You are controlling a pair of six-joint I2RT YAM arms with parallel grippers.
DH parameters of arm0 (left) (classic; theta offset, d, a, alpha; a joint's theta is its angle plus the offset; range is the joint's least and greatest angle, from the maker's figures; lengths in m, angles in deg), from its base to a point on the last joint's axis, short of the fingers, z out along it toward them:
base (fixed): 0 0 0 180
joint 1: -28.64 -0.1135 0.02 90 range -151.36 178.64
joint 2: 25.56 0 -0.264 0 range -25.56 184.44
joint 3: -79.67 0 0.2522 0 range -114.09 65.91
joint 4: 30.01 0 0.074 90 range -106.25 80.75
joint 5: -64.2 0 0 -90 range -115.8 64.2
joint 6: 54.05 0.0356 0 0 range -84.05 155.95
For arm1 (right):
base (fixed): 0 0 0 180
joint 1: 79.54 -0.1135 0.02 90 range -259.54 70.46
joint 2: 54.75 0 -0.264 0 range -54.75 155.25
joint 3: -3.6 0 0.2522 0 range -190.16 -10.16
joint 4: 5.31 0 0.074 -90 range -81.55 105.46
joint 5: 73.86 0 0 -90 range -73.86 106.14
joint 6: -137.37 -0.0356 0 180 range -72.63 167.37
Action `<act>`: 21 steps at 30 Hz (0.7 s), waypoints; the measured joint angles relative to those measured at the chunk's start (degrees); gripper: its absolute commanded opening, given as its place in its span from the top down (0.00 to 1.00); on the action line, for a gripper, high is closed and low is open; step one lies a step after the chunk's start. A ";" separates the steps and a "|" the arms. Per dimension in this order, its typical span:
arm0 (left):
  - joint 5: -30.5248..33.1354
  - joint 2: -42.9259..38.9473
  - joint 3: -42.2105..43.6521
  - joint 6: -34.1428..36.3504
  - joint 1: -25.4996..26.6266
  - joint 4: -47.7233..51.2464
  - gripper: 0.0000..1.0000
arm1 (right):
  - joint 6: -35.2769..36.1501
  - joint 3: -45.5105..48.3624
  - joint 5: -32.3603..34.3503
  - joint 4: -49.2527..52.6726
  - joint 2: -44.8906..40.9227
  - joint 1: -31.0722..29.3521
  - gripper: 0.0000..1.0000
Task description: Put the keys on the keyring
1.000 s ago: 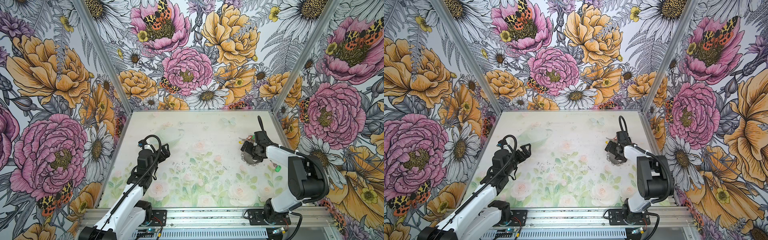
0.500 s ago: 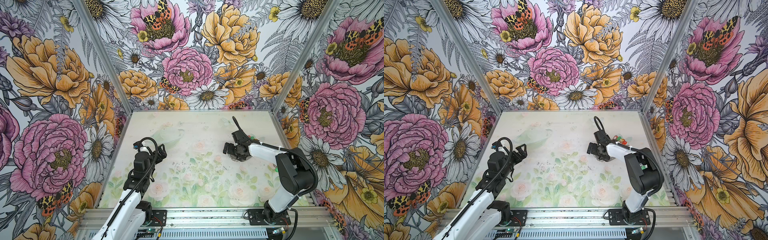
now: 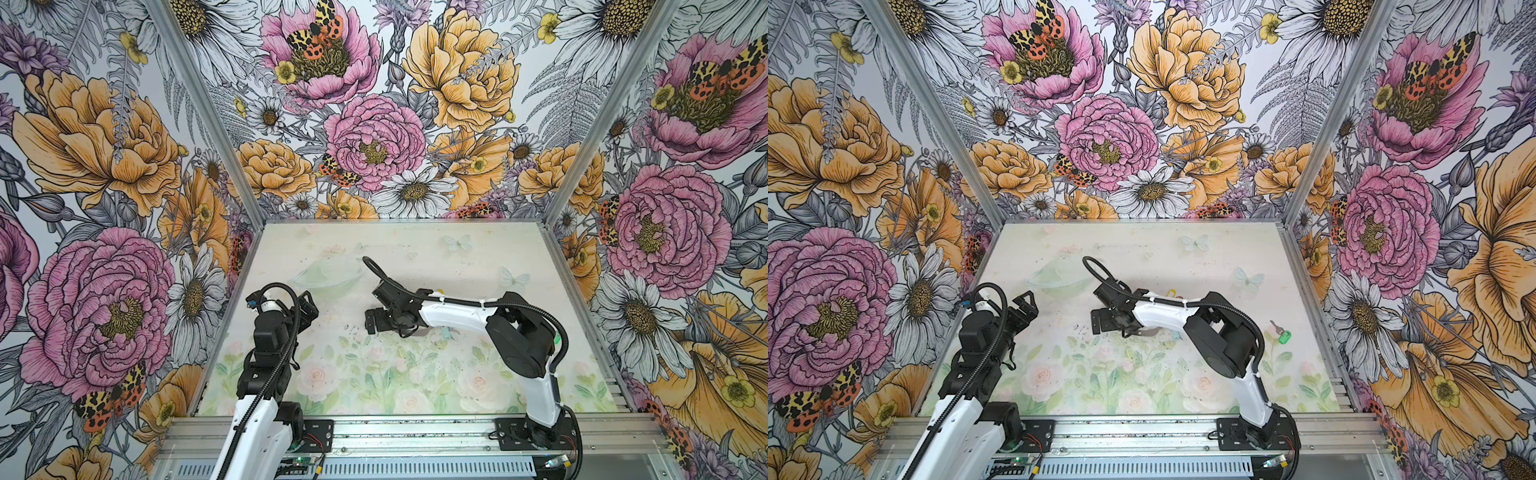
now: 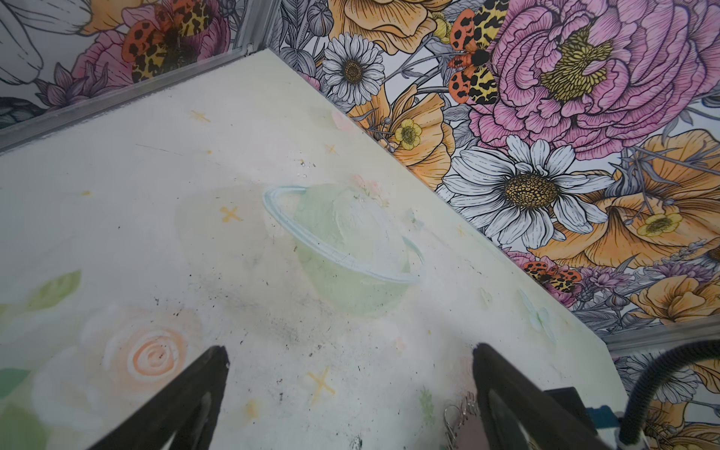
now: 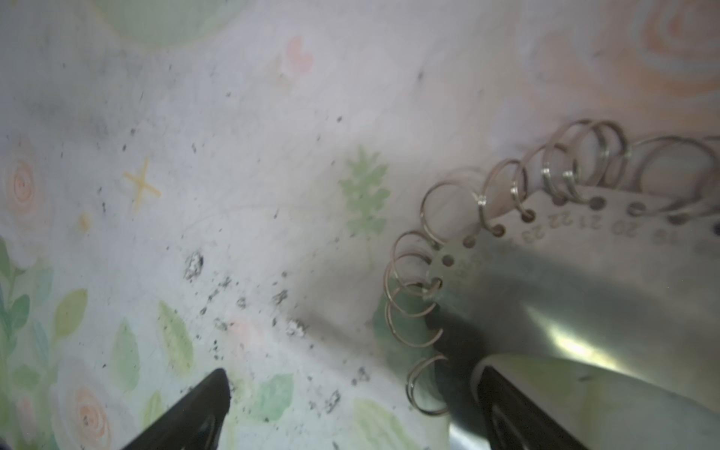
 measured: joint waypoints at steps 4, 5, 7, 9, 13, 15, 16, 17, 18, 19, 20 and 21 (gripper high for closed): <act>0.11 0.07 0.09 -0.02 0.00 0.48 0.01 | 1.36 -0.15 0.00 3.89 -1.18 -3.56 0.01; 0.09 0.22 0.09 -0.02 0.00 0.50 0.01 | 1.77 0.11 0.42 5.05 -2.29 -3.61 0.00; -0.07 0.83 0.09 -0.04 0.00 0.42 0.01 | 2.69 1.27 1.62 6.71 -5.66 -2.95 0.01; -0.57 2.23 0.09 -0.22 0.00 0.07 0.01 | 3.67 2.78 3.30 8.26 -10.78 -1.49 0.00; -2.78 6.34 0.09 -0.63 0.02 -1.29 0.02 | 5.73 6.14 7.15 9.25 -23.82 4.42 0.01; -3.65 8.35 0.02 -0.61 0.52 -1.57 0.01 | 6.43 8.41 9.27 9.22 -29.38 8.76 0.01; -4.02 9.35 -0.07 -0.50 0.94 -1.64 0.01 | 6.60 10.01 10.32 9.20 -32.00 11.63 0.01; -4.31 10.19 -0.13 -0.42 1.53 -1.66 0.01 | 6.82 11.72 11.26 9.31 -34.23 15.02 0.00; -4.44 10.78 -0.20 -0.09 2.14 -1.66 0.01 | 6.93 13.14 12.11 9.46 -35.71 18.05 0.01; -4.46 11.17 -0.26 0.15 2.84 -1.64 0.01 | 6.97 14.95 12.74 9.51 -37.07 21.90 0.01; -4.44 11.34 -0.33 0.48 3.50 -1.62 0.01 | 6.95 16.76 13.11 9.77 -38.07 26.01 0.00; -4.42 11.34 -0.37 0.74 4.02 -1.64 0.01 | 6.95 18.32 13.44 10.03 -38.71 29.73 0.00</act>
